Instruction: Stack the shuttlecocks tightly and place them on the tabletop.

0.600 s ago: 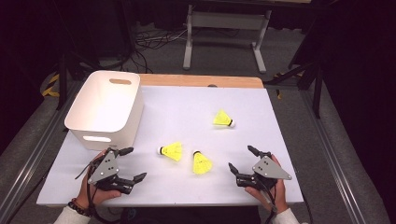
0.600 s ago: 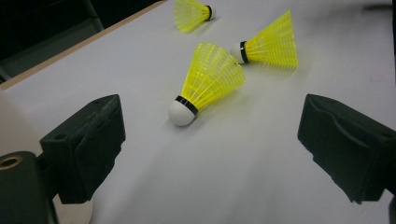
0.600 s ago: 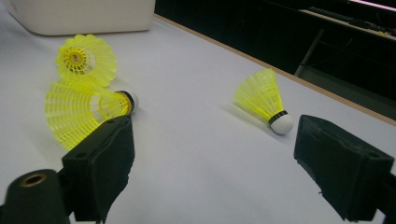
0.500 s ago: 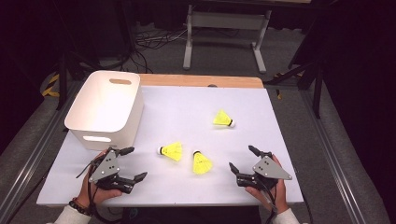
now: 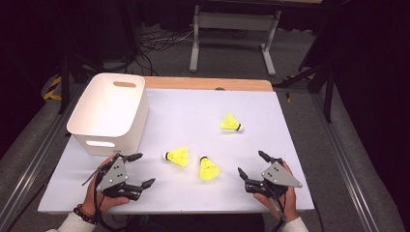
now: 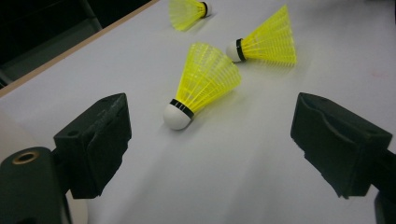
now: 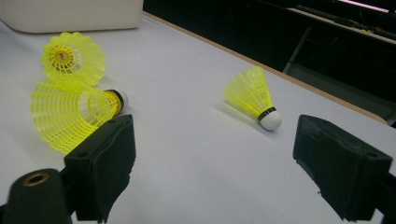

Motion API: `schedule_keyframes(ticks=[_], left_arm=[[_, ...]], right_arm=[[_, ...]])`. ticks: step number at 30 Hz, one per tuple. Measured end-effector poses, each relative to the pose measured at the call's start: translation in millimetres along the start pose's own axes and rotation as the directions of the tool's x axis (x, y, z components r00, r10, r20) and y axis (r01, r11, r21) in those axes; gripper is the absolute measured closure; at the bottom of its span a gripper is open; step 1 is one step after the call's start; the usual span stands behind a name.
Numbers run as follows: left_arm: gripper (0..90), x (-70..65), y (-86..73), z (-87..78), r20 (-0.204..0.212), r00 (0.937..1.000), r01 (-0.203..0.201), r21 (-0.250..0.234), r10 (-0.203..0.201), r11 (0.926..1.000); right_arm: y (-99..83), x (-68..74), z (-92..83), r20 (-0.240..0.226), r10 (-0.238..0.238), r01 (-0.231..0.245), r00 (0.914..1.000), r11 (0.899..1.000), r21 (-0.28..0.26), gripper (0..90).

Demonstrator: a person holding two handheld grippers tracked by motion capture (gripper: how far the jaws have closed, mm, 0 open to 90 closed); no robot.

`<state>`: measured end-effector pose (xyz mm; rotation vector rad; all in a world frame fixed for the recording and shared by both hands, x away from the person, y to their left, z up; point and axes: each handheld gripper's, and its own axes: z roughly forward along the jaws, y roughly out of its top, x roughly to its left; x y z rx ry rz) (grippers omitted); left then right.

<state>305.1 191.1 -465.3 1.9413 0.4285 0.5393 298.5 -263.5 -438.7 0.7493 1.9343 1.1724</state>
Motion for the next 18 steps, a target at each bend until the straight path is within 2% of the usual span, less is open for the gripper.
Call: schedule_keyframes(ticks=[5, 6, 8, 10, 12, 13, 16, 18], left_arm=[[13.9, 0.0, 6.8, 4.6, 0.025, 0.9988, 0.044, -0.011, -0.043, 0.999], [13.9, 0.3, 10.6, 8.3, 0.041, 0.9981, 0.045, -0.005, -0.045, 0.999], [14.9, 0.5, 15.6, 14.5, 0.042, 0.998, 0.048, 0.0, -0.048, 0.9988], [14.9, 3.4, 23.5, 26.9, 0.069, 0.9959, 0.057, 0.019, -0.058, 0.9982], [15.5, 7.1, 31.0, 41.2, 0.09, 0.9919, 0.087, 0.033, -0.09, 0.9956], [15.7, 9.2, 34.8, 50.0, 0.086, 0.9907, 0.102, 0.049, -0.106, 0.9936], [16.0, 12.3, 41.6, 65.7, 0.113, 0.9858, 0.119, 0.056, -0.125, 0.9913], [16.4, 14.5, 49.1, 78.8, 0.103, 0.9848, 0.131, 0.086, -0.139, 0.9877]], right_arm=[[-1.2, 2.2, 3.1, -0.001, -0.007, 0.007, 1.0, 1.0, 0.016, 14.0], [-1.4, 2.7, 3.4, -0.002, -0.011, 0.011, 0.9999, 1.0, 0.021, 14.0], [-2.0, 3.2, 4.2, -0.006, -0.02, 0.02, 0.9998, 0.999, 0.026, 14.0], [-2.5, 3.6, 4.9, -0.008, -0.026, 0.027, 0.9996, 0.999, 0.032, 14.0], [-3.1, 3.6, 5.5, -0.012, -0.035, 0.036, 0.9993, 0.999, 0.036, 14.0], [-3.5, 3.2, 6.0, -0.011, -0.042, 0.042, 0.9991, 0.998, 0.039, 14.1], [-3.9, 2.9, 7.6, -0.004, -0.051, 0.051, 0.9987, 0.997, 0.056, 14.7], [-4.2, 3.1, 9.2, -0.003, -0.052, 0.052, 0.9987, 0.996, 0.07, 15.1]])
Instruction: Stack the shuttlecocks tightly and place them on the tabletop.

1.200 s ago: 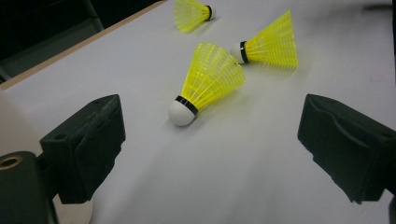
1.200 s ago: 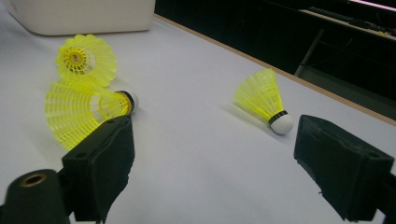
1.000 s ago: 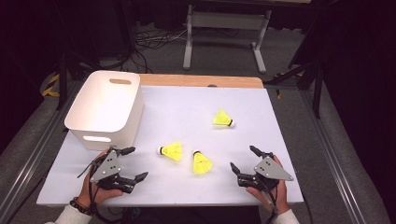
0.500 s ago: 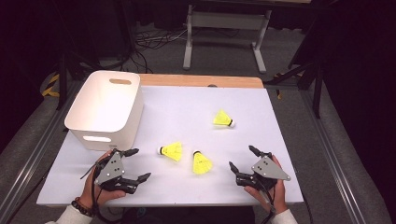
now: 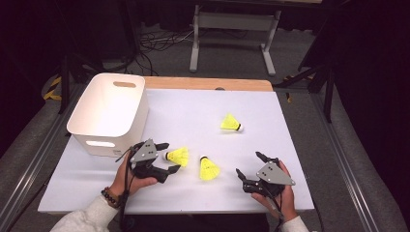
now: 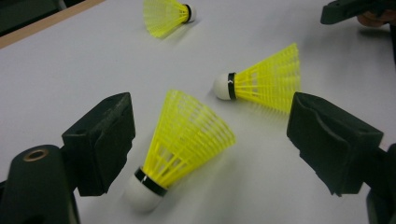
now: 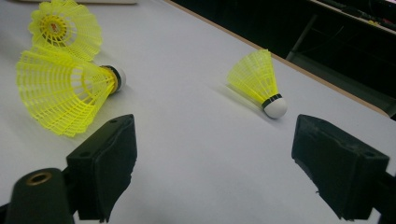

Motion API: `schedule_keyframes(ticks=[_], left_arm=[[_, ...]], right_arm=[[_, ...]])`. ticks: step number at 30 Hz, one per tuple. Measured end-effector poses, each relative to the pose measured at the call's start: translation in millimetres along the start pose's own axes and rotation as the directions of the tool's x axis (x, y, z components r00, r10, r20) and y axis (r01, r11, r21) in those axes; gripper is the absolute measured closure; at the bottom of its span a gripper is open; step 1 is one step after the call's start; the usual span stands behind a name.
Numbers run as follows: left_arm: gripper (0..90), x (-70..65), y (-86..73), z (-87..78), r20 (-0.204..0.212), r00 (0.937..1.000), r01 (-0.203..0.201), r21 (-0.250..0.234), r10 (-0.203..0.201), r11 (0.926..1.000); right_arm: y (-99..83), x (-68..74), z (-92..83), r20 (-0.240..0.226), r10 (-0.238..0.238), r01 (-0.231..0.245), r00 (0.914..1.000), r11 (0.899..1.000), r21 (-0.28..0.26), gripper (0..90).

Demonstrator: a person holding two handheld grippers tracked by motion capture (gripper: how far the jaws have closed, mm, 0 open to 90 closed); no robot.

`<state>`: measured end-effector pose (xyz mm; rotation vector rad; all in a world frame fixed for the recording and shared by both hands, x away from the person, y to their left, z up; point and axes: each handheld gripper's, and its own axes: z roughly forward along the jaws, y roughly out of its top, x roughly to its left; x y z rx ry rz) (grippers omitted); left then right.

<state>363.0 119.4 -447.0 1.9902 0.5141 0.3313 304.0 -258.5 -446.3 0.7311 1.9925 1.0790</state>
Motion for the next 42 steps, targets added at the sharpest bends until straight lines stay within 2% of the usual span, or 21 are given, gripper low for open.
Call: schedule_keyframes(ticks=[5, 6, 7, 8, 11, 13, 14, 17, 18, 22, 24, 25, 28, 29, 32, 35, 36, 39, 41, 42], left_arm=[[19.4, 1.6, 12.8, 18.1, -0.057, 0.9979, 0.034, 0.053, -0.031, 0.998], [28.8, -0.8, 16.0, 24.9, -0.106, 0.9942, 0.029, 0.088, -0.019, 0.9957], [32.4, -0.8, 16.0, 24.9, -0.106, 0.9942, 0.029, 0.088, -0.019, 0.9957], [32.5, -4.3, 18.0, 32.3, -0.158, 0.9873, 0.004, 0.139, 0.018, 0.9903], [35.2, -5.6, 19.1, 37.5, -0.16, 0.987, 0.006, 0.16, 0.02, 0.9871], [37.9, -5.1, 20.9, 43.6, -0.184, 0.9825, 0.002, 0.176, 0.031, 0.9844], [39.5, -4.3, 21.0, 46.2, -0.186, 0.9822, 0.009, 0.189, 0.027, 0.9819], [43.8, -0.8, 20.1, 50.1, -0.168, 0.9854, 0.006, 0.186, 0.026, 0.9826], [47.8, 0.3, 20.3, 50.5, -0.177, 0.9838, 0.006, 0.181, 0.027, 0.9834], [60.7, 3.5, 21.1, 53.3, -0.161, 0.9864, 0.0, 0.192, 0.031, 0.9813], [67.4, 4.1, 21.4, 54.8, -0.157, 0.9869, -0.003, 0.205, 0.036, 0.9787], [67.4, 4.7, 21.5, 56.4, -0.148, 0.9882, -0.008, 0.21, 0.04, 0.9778], [84.3, 6.1, 22.7, 58.6, -0.15, 0.9871, -0.021, 0.227, 0.056, 0.9736], [84.3, 6.7, 23.6, 59.0, -0.155, 0.9859, -0.027, 0.225, 0.064, 0.9739], [88.4, 8.9, 29.1, 60.5, -0.169, 0.9813, -0.046, 0.254, 0.091, 0.9661], [88.8, 12.7, 34.4, 61.9, -0.179, 0.9789, -0.052, 0.256, 0.1, 0.9654], [88.8, 15.7, 39.0, 61.9, -0.192, 0.9752, -0.059, 0.26, 0.111, 0.9638], [88.9, 24.1, 48.5, 62.9, -0.195, 0.9753, -0.053, 0.249, 0.104, 0.967], [89.0, 31.1, 56.6, 65.8, -0.207, 0.9698, -0.07, 0.27, 0.129, 0.9602], [89.0, 34.1, 60.1, 67.9, -0.222, 0.9641, -0.079, 0.288, 0.146, 0.9543]], right_arm=[[2.4, 3.4, 2.3, 0.005, -0.022, 0.022, 0.9997, 1.0, 0.012, 15.3], [3.8, 4.9, 4.3, 0.003, -0.036, 0.036, 0.9994, 0.999, 0.014, 15.4], [3.8, 4.9, 4.3, 0.003, -0.036, 0.036, 0.9994, 0.999, 0.014, 15.4], [4.2, 6.1, 6.7, -0.012, -0.04, 0.041, 0.9991, 0.999, 0.014, 15.9], [3.9, 7.8, 9.1, -0.031, -0.049, 0.05, 0.9983, 0.999, 0.012, 16.1], [3.0, 10.0, 10.1, -0.041, -0.071, 0.072, 0.9966, 0.997, 0.02, 16.1], [2.4, 10.3, 9.6, -0.043, -0.076, 0.077, 0.9962, 0.997, 0.024, 16.1], [1.8, 8.3, 8.6, -0.039, -0.066, 0.067, 0.9971, 0.997, 0.022, 16.1], [1.8, 7.4, 8.5, -0.038, -0.061, 0.062, 0.9974, 0.998, 0.021, 16.1], [0.7, 6.5, 11.1, -0.067, -0.043, 0.046, 0.9968, 0.998, 0.033, 16.1], [0.6, 7.8, 12.2, -0.074, -0.051, 0.054, 0.996, 0.998, 0.042, 16.0], [0.6, 7.8, 12.2, -0.074, -0.051, 0.054, 0.996, 0.998, 0.042, 16.0], [0.2, 8.3, 12.5, -0.081, -0.052, 0.056, 0.9954, 0.997, 0.048, 16.0], [0.2, 8.3, 12.5, -0.081, -0.052, 0.056, 0.9954, 0.997, 0.048, 16.0], [-0.6, 7.1, 12.7, -0.081, -0.046, 0.051, 0.9957, 0.997, 0.052, 16.0], [-1.2, 6.9, 12.9, -0.081, -0.044, 0.049, 0.9957, 0.997, 0.055, 16.0], [-1.4, 6.9, 12.8, -0.083, -0.043, 0.048, 0.9956, 0.997, 0.055, 16.0], [-1.9, 6.5, 12.6, -0.084, -0.042, 0.047, 0.9955, 0.997, 0.056, 16.0], [-2.3, 6.0, 12.6, -0.085, -0.04, 0.045, 0.9956, 0.997, 0.057, 16.0], [-2.4, 5.7, 12.5, -0.084, -0.039, 0.044, 0.9957, 0.997, 0.058, 16.0]])
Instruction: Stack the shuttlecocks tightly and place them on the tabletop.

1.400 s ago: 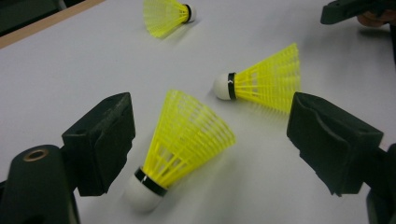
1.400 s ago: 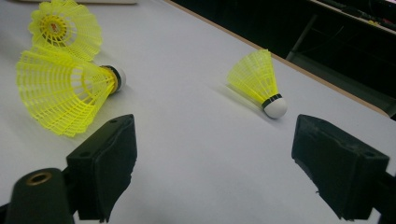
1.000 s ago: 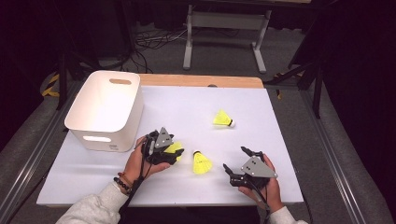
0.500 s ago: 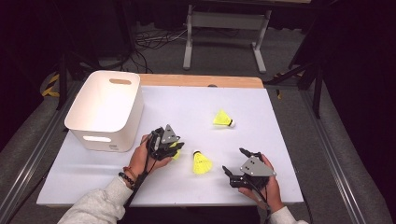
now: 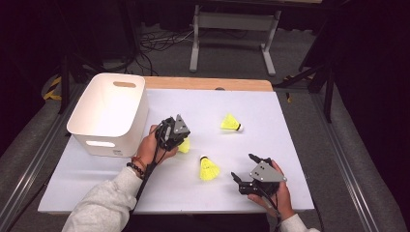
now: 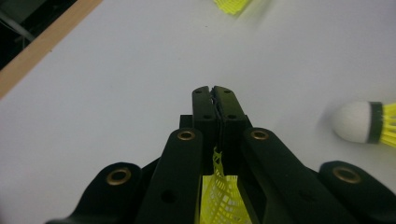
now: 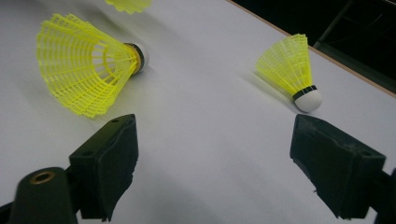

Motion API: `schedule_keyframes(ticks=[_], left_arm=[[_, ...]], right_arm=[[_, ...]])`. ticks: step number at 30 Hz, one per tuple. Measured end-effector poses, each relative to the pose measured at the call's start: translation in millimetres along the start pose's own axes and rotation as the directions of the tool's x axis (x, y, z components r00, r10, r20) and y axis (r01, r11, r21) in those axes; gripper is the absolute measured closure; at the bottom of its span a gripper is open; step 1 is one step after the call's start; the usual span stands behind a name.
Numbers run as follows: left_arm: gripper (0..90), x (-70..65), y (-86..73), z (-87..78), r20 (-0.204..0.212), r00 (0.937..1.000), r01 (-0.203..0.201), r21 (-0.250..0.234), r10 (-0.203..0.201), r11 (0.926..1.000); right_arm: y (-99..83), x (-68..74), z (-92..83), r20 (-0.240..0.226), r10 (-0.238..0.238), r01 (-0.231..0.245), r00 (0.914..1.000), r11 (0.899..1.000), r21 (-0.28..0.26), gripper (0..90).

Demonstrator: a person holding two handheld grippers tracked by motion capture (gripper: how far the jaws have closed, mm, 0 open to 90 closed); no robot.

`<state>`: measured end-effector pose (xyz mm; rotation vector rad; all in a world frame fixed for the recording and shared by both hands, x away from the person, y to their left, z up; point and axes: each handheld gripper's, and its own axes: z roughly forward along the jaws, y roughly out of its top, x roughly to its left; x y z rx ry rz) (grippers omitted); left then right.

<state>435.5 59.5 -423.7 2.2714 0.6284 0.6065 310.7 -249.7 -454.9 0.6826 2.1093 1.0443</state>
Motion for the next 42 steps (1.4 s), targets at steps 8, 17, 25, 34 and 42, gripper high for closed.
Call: schedule_keyframes(ticks=[8, 17, 25, 34, 42], left_arm=[[88.8, 24.3, 9.7, 13.6, -0.043, 0.9991, 0.001, 0.027, 0.0, 0.9996], [87.1, 32.3, -1.9, 31.7, -0.014, 0.9978, 0.066, 0.079, -0.065, 0.9948], [82.9, 26.7, -0.7, 36.8, 0.003, 0.9985, 0.055, 0.084, -0.055, 0.9949], [75.3, 26.3, -0.8, 38.6, -0.018, 0.9974, 0.071, 0.076, -0.07, 0.9946], [66.5, 25.0, 1.6, 32.2, -0.036, 0.9972, 0.067, 0.071, -0.065, 0.9952]], right_arm=[[-0.6, -0.9, -0.3, -0.001, 0.001, -0.001, 1.0, 1.0, 0.005, 16.0], [-1.8, -1.0, 1.7, -0.005, 0.005, -0.005, 1.0, 1.0, 0.015, 15.9], [-2.2, -0.6, 2.1, -0.008, 0.001, -0.001, 1.0, 1.0, 0.02, 15.9], [-2.7, -0.4, 3.3, -0.014, -0.001, 0.001, 0.9999, 1.0, 0.027, 15.8], [-2.9, 0.5, 3.8, -0.014, -0.005, 0.005, 0.9999, 0.999, 0.037, 15.7]])
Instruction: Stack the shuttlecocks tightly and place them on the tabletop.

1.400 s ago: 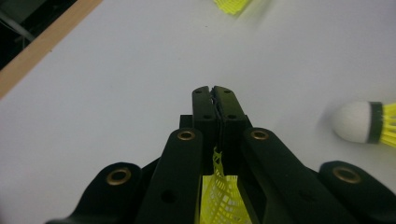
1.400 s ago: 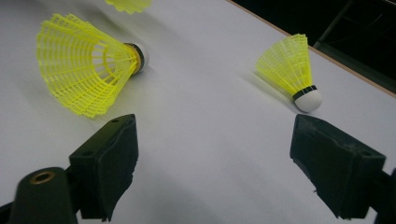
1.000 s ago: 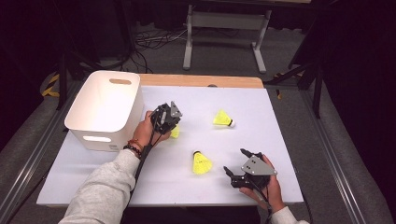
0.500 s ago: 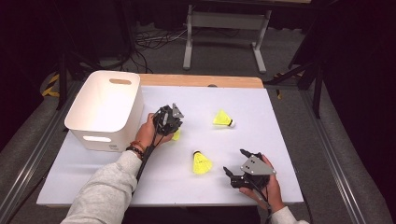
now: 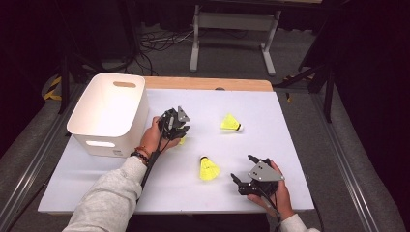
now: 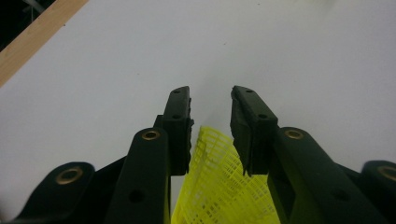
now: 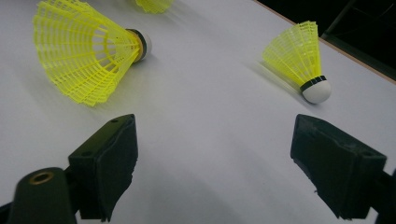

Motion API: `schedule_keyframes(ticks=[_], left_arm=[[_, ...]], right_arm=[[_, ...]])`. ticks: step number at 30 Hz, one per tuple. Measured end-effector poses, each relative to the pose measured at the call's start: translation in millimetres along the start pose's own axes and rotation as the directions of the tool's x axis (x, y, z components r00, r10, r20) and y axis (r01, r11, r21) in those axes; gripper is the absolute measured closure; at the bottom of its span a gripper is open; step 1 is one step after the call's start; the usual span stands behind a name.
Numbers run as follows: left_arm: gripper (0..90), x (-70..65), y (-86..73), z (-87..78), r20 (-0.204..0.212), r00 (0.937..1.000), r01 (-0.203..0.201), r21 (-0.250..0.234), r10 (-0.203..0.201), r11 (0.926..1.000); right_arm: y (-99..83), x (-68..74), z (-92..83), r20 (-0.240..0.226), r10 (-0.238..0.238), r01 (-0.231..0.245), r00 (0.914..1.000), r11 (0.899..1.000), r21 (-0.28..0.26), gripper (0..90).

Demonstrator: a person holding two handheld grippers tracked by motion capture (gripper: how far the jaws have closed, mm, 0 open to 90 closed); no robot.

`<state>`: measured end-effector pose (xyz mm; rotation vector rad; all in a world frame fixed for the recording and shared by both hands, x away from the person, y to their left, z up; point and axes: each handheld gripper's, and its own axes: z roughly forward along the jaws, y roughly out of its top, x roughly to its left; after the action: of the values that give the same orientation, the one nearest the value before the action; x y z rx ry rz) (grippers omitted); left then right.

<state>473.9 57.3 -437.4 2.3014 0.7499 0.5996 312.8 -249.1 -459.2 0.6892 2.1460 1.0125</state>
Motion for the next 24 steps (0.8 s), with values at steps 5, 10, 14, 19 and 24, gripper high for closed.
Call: schedule_keyframes(ticks=[5, 10, 14, 19, 24], left_arm=[[64.4, -0.1, 0.2, -3.3, -0.005, 0.9999, 0.011, -0.021, -0.011, 0.9997], [62.0, -2.8, 4.4, -14.4, -0.019, 0.9997, -0.019, -0.037, 0.018, 0.9991], [60.3, -8.7, 9.7, -29.9, -0.047, 0.997, -0.064, -0.069, 0.061, 0.9955], [58.8, -16.8, 14.2, -56.3, -0.044, 0.9942, -0.103, -0.137, 0.098, 0.9853], [58.4, -22.3, 9.9, -82.0, -0.05, 0.9894, -0.143, -0.196, 0.136, 0.97]], right_arm=[[0.0, -0.6, 0.0, 0.002, 0.004, -0.004, 1.0, 1.0, -0.001, 15.7], [0.5, -0.5, -0.8, 0.003, -0.003, 0.003, 1.0, 1.0, -0.006, 15.7], [0.6, -1.5, -1.8, 0.007, 0.0, 0.0, 1.0, 1.0, -0.012, 15.7], [0.8, -1.5, -2.3, 0.012, 0.001, -0.001, 0.9999, 1.0, -0.013, 15.7], [1.7, -1.0, -2.5, 0.03, 0.004, -0.003, 0.9995, 1.0, -0.018, 15.8]])
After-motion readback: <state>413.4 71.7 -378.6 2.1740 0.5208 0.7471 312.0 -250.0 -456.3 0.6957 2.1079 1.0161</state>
